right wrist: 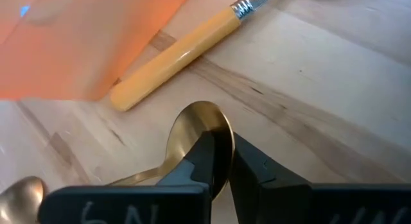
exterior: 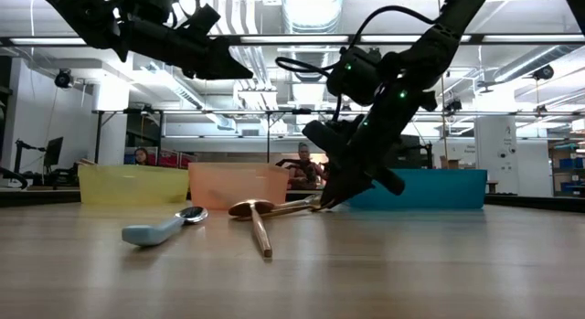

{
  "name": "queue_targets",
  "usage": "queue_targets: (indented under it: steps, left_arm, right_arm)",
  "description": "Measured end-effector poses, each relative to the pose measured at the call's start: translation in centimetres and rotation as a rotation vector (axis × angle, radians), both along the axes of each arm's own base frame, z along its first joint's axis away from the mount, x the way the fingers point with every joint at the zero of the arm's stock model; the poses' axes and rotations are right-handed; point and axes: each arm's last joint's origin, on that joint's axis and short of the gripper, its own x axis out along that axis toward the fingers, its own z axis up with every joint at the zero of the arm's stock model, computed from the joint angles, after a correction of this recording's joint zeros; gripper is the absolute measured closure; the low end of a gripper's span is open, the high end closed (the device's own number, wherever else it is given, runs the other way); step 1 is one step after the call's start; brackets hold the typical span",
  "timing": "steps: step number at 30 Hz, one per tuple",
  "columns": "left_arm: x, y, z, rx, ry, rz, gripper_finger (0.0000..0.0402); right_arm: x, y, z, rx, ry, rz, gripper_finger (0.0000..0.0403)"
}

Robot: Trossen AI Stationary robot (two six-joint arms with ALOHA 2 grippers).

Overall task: Sort silverware by color (type)
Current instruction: Put the gold spoon into the yellow bin

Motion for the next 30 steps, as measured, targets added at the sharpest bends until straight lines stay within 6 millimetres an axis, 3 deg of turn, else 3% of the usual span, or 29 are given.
queue_targets:
  steps: [17, 30]
  left_arm:
    - [0.1, 0.0, 0.3, -0.013, -0.026, 0.001, 0.0324]
    - [0.1, 0.0, 0.5, -0.014, -0.034, 0.001, 0.0324]
  right_arm:
    - [-1.0, 0.0, 5.7, -0.248, -0.083, 0.130, 0.0392]
    - [-2.1, -0.3, 9.6, -0.491, -0.114, 0.096, 0.0393]
